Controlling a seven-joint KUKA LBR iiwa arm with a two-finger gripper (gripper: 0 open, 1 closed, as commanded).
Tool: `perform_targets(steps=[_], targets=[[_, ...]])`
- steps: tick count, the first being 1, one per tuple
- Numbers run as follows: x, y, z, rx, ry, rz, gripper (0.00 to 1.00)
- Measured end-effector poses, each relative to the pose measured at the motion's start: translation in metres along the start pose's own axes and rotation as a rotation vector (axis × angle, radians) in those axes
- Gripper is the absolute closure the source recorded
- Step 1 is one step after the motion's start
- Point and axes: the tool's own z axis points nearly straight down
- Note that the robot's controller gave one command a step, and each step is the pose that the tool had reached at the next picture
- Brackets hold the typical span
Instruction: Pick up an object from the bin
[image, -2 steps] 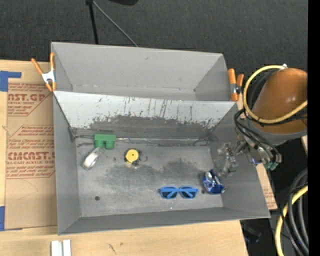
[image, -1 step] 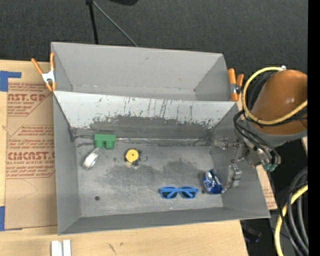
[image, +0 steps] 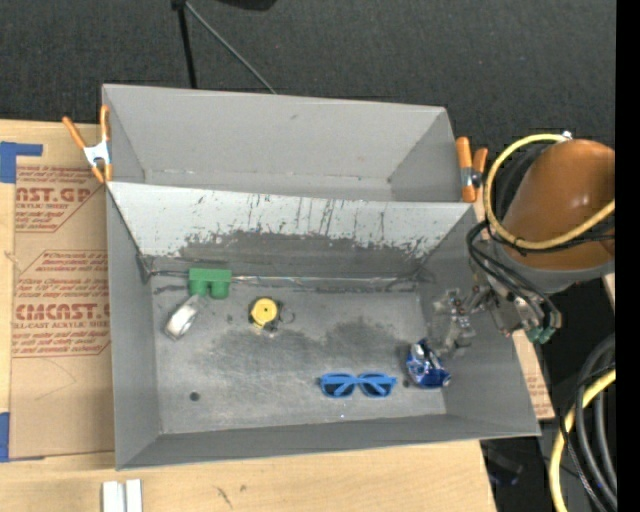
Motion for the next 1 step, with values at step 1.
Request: perform_targets(steps=[1], targets=[[0.0000,0.0000,0.0000,0.000,0.000,0.000,0.00]])
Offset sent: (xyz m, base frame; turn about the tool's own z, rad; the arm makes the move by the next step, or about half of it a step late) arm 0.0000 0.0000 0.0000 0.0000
